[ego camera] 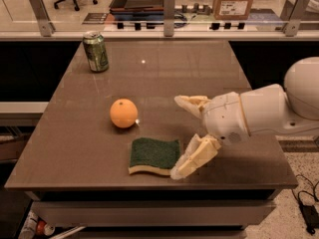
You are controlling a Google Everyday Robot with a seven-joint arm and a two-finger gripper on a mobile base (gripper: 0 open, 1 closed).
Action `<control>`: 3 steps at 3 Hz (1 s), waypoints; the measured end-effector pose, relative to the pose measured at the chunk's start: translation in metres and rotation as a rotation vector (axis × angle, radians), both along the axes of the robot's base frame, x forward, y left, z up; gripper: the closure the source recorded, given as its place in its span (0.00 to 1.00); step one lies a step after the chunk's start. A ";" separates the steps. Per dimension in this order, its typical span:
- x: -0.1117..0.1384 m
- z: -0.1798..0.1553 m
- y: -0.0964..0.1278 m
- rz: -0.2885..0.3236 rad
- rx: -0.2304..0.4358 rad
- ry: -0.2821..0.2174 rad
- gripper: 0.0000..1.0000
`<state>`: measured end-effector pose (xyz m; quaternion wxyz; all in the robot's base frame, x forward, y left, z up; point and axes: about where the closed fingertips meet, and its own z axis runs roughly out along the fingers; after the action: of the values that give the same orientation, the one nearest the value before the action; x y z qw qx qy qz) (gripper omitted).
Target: Move sponge near green can
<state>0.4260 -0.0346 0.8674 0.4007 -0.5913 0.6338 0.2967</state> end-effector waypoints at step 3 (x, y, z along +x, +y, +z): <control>0.008 -0.028 0.030 0.003 -0.132 0.085 0.00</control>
Offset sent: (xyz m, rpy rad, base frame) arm -0.0028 0.0188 -0.0082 -0.1053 0.0390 -0.0051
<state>0.4342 -0.0042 0.8394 0.3331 -0.6041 0.6677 0.2797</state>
